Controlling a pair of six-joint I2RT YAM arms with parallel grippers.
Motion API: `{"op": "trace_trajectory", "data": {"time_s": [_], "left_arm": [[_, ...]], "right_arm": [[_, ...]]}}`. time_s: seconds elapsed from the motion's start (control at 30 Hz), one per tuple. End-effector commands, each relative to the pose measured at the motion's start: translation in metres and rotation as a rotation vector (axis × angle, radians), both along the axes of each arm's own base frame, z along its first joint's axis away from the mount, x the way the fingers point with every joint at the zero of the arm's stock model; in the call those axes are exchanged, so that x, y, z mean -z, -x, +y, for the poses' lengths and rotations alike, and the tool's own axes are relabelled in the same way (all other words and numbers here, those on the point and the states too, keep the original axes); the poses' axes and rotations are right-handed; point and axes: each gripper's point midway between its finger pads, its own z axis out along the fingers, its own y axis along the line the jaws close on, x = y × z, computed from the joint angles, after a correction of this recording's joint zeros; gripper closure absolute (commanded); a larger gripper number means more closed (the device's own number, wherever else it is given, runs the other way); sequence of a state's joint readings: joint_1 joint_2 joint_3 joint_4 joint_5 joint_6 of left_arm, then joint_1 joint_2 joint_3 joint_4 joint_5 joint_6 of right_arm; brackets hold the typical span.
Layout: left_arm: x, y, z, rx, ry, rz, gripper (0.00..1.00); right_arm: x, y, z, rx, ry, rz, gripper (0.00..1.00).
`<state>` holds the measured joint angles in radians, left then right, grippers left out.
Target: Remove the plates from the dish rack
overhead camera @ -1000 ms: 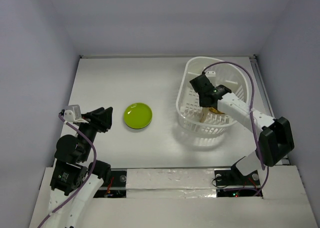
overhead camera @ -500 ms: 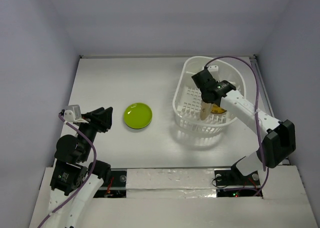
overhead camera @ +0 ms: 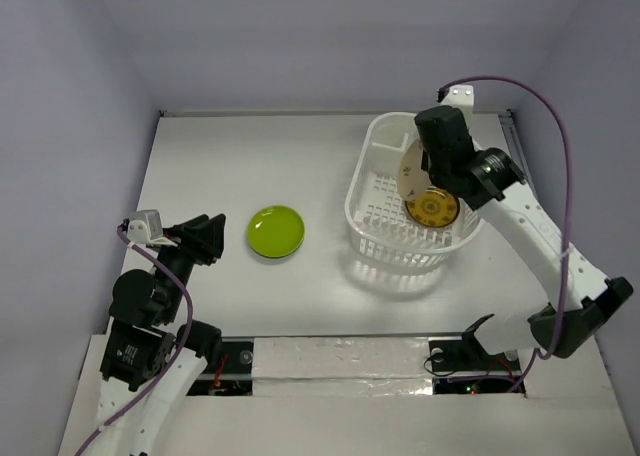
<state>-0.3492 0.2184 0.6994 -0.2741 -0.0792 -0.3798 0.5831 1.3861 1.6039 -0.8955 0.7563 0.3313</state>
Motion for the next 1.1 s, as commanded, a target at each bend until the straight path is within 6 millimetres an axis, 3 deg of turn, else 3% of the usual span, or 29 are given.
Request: {"op": "trace_trajectory", "data": {"time_s": [0.0, 0.03, 0.17, 0.23, 0.33, 0.4, 0.43, 0.47, 0.57, 0.67, 0.8, 1.07], "left_arm": [[-0.011, 0.001, -0.001, 0.006, 0.013, -0.047, 0.60], [-0.011, -0.001, 0.001, -0.003, 0.012, -0.044, 0.60], [-0.010, -0.002, 0.001, -0.005, 0.011, -0.040, 0.60], [-0.009, -0.003, 0.001, -0.006, 0.009, -0.036, 0.60], [-0.007, -0.004, 0.001, -0.011, 0.008, -0.027, 0.60], [-0.007, -0.005, 0.001, -0.012, 0.007, -0.024, 0.60], [-0.008, -0.005, 0.001, -0.014, 0.008, -0.026, 0.60], [-0.007, -0.005, 0.002, -0.016, 0.007, -0.023, 0.60], [-0.007, -0.005, 0.001, -0.014, 0.010, -0.023, 0.60], [-0.007, -0.006, 0.002, -0.020, 0.008, -0.023, 0.60], [-0.006, -0.006, 0.002, -0.016, 0.006, -0.022, 0.60], [-0.008, -0.004, 0.002, -0.013, 0.009, -0.031, 0.60]], "right_arm": [[-0.056, 0.002, 0.046, -0.172, -0.158, -0.171, 1.00], [-0.065, -0.003, 0.064, -0.220, -0.209, -0.214, 1.00], [-0.059, -0.004, 0.150, -0.443, -0.354, -0.211, 1.00], [-0.046, -0.005, 0.199, -0.534, -0.382, -0.175, 1.00], [-0.025, -0.013, 0.253, -0.616, -0.403, -0.125, 1.00], [-0.012, -0.010, 0.281, -0.668, -0.419, -0.085, 1.00], [0.008, -0.017, 0.293, -0.671, -0.408, -0.051, 1.00], [0.009, -0.017, 0.304, -0.688, -0.429, -0.049, 1.00], [0.037, -0.017, 0.331, -0.727, -0.462, 0.011, 1.00], [0.063, -0.019, 0.345, -0.732, -0.485, 0.058, 0.99], [0.108, -0.016, 0.352, -0.727, -0.478, 0.151, 0.95], [0.169, -0.003, 0.355, -0.711, -0.444, 0.282, 0.80]]}}
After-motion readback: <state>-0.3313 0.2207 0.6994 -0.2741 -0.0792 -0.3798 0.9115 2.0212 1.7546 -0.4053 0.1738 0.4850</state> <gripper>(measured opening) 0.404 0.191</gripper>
